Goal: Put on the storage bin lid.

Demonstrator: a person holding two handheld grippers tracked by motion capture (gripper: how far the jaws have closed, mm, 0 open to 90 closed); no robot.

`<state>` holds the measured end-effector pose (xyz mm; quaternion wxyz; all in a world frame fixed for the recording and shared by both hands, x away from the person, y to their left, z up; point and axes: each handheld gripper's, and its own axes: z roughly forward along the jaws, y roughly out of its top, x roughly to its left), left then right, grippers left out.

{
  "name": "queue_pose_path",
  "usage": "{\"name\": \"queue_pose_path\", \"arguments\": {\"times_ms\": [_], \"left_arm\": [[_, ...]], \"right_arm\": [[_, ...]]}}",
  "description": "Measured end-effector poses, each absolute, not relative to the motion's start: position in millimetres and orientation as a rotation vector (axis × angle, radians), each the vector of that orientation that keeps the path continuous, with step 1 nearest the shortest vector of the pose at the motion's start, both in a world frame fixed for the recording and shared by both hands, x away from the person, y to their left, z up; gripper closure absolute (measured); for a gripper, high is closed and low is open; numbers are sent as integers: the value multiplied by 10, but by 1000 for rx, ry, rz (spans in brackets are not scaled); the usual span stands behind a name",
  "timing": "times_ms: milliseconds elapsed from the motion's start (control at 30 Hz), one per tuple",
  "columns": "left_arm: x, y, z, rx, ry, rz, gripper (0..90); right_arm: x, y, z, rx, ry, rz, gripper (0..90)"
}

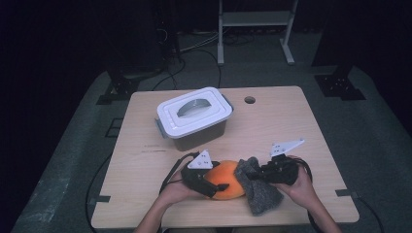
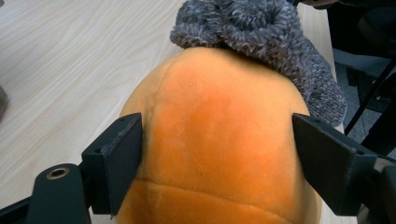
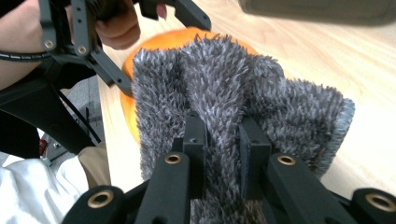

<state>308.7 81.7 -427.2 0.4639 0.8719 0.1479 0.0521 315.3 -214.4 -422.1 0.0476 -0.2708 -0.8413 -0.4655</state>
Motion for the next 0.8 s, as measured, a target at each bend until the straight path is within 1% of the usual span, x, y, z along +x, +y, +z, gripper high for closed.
{"name": "queue_pose_path", "arguments": {"times_ms": [233, 467, 567, 700, 800], "left_arm": [[3121, 900, -4295, 2126, 390, 94, 188], [3121, 901, -4302, 2122, 394, 92, 183], [3125, 905, -4300, 2126, 394, 94, 181], [3117, 897, -4298, 2125, 399, 95, 178], [3095, 867, -4286, 2131, 386, 100, 168]], "right_arm": [[3211, -2263, -4364, -916, -2551, -1315, 758], [3189, -2233, -4217, -868, -2524, -1419, 760], [3200, -2189, -4305, -869, -2525, -1358, 757], [3222, -2248, -4372, -897, -2534, -1285, 756], [3204, -2284, -4316, -904, -2532, -1313, 757]]}}
